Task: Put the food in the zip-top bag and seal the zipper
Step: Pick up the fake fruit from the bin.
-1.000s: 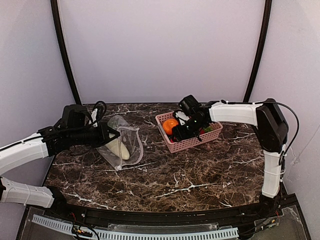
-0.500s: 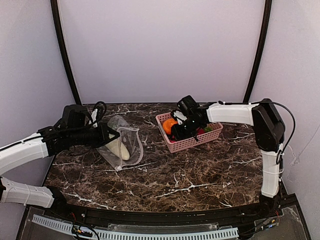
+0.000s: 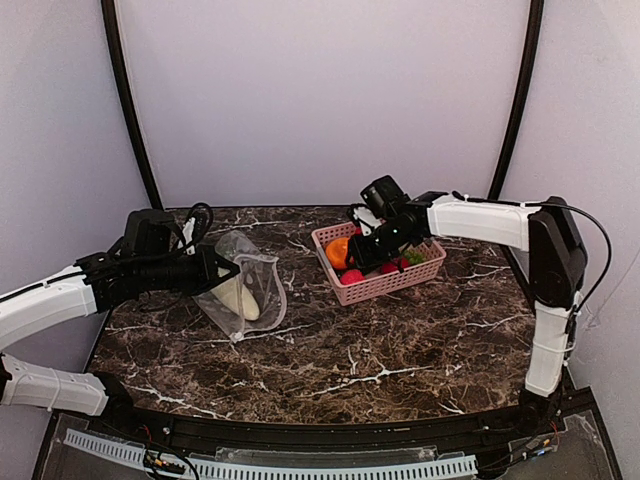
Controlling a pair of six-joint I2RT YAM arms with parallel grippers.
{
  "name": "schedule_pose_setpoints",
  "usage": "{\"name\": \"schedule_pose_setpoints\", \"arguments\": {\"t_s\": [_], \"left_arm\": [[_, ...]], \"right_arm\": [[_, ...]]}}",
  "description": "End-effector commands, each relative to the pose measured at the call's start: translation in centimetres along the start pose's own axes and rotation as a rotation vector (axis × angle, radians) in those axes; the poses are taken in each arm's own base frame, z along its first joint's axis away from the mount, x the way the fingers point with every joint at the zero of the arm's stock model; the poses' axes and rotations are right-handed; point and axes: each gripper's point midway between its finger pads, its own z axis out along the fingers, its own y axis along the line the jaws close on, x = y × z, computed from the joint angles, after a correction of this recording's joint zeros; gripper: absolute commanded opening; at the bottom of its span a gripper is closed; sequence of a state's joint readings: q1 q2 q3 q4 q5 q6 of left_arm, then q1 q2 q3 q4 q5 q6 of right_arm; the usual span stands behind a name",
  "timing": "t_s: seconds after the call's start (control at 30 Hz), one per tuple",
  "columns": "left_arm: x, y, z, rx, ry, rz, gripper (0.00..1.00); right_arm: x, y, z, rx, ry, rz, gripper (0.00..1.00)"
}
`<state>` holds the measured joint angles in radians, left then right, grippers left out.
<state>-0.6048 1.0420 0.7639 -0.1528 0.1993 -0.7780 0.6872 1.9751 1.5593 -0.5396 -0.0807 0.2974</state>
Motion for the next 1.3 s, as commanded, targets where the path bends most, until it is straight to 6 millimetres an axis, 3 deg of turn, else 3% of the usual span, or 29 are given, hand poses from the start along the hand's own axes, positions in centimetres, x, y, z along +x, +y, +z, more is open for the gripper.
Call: {"name": "schedule_pose_setpoints", "arguments": {"t_s": [0.0, 0.2, 0.4, 0.97, 1.27], "left_arm": [[-0.5, -0.4, -0.4, 0.007, -0.010, 0.014, 0.01], [-0.5, -0.4, -0.3, 0.010, -0.009, 0.012, 0.01], [-0.3, -0.4, -0.1, 0.014, -0.001, 0.010, 0.01], [0.1, 0.2, -0.4, -0.009, 0.008, 0.008, 0.01], [0.2, 0.3, 0.2, -0.012, 0.024, 0.006, 0.01]], "right_arm": [[-2.2, 0.5, -3.6, 0.008, -0.094, 0.004, 0.45], [-2.6, 0.5, -4.9, 0.015, -0.120, 0.008, 0.46], [-2.2, 0.2, -3.1, 0.023, -0.090, 0.010, 0.55], [-4.6, 0.0, 1.9, -0.003, -0.094, 0.049, 0.88], [-5.4, -0.5, 3.2, 0.002, -0.101, 0.067, 0.94]]}}
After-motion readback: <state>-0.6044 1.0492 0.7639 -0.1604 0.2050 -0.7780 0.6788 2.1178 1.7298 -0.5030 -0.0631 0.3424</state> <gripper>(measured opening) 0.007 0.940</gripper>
